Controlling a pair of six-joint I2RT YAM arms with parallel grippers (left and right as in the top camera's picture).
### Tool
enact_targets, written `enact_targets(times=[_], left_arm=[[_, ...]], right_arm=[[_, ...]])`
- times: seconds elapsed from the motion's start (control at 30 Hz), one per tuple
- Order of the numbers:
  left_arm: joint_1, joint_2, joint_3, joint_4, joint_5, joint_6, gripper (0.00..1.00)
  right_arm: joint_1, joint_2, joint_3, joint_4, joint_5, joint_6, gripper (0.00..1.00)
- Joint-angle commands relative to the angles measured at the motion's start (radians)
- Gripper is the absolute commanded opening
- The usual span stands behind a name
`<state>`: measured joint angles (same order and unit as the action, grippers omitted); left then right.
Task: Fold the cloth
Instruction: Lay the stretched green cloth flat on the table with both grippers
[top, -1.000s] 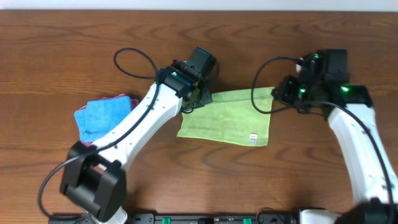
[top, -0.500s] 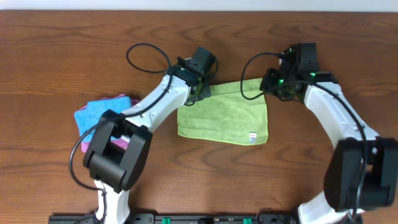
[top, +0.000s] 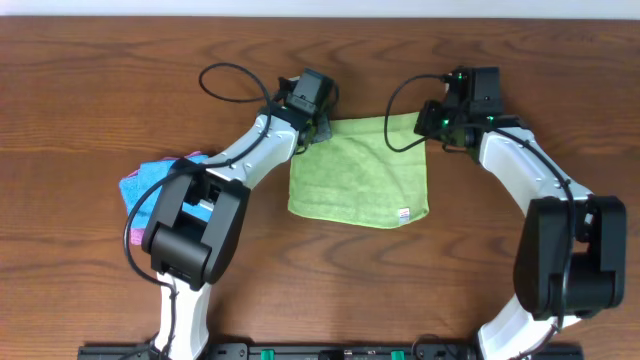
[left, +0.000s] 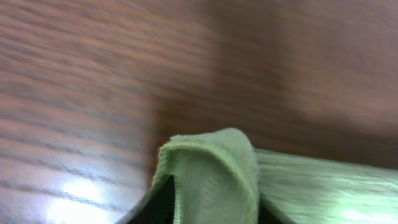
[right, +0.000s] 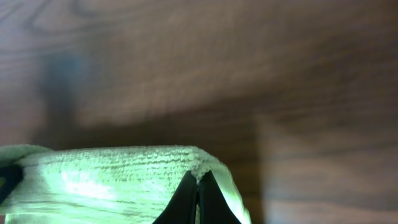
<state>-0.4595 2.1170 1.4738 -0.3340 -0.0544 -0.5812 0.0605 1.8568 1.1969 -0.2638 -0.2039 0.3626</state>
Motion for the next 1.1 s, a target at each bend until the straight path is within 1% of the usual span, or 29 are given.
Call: enact_targets(times=[0.0, 0.03, 0.07, 0.1, 0.13, 0.17, 0.2, 0.33, 0.5, 0.73, 0.97, 1.07], left_arm=[[0.023, 0.021, -0.014, 0.031, -0.066, 0.034, 0.7], [0.023, 0.021, -0.014, 0.046, -0.072, 0.039, 0.83], [0.023, 0.021, -0.014, 0.064, -0.081, 0.045, 0.98], [0.023, 0.021, -0.014, 0.075, -0.088, 0.049, 0.95], [0.023, 0.021, -0.014, 0.083, -0.088, 0.058, 0.95], [0.023, 0.021, -0.014, 0.092, -0.088, 0.067, 0.95], [0.023, 0.021, -0.014, 0.093, -0.088, 0.07, 0.95], [0.023, 0.021, -0.014, 0.091, -0.088, 0.089, 0.95], [0.037, 0.006, -0.003, 0.074, -0.092, 0.089, 0.95], [0.058, -0.08, 0.042, -0.055, -0.092, 0.133, 0.95], [0.058, -0.221, 0.042, -0.146, -0.117, 0.129, 0.95], [0.058, -0.249, 0.042, -0.157, -0.116, 0.129, 0.95]], right_arm=[[-0.004, 0.014, 0.016, 0.042, 0.09, -0.05, 0.06], [-0.001, 0.014, 0.016, 0.06, 0.097, -0.054, 0.08], [0.003, 0.014, 0.016, 0.086, 0.096, -0.065, 0.2], [0.006, 0.014, 0.016, 0.104, 0.096, -0.065, 0.5], [0.008, 0.014, 0.016, 0.117, 0.096, -0.064, 0.81], [0.011, 0.014, 0.016, 0.131, 0.096, -0.064, 0.97], [0.013, 0.014, 0.016, 0.142, 0.096, -0.064, 0.99], [0.016, 0.013, 0.016, 0.139, 0.095, -0.058, 0.99], [0.016, -0.004, 0.017, 0.05, 0.066, -0.033, 0.99], [0.022, -0.132, 0.017, -0.126, 0.015, -0.015, 0.99], [0.023, -0.295, 0.017, -0.244, 0.026, -0.016, 0.99], [0.023, -0.341, 0.017, -0.289, 0.043, -0.023, 0.99]])
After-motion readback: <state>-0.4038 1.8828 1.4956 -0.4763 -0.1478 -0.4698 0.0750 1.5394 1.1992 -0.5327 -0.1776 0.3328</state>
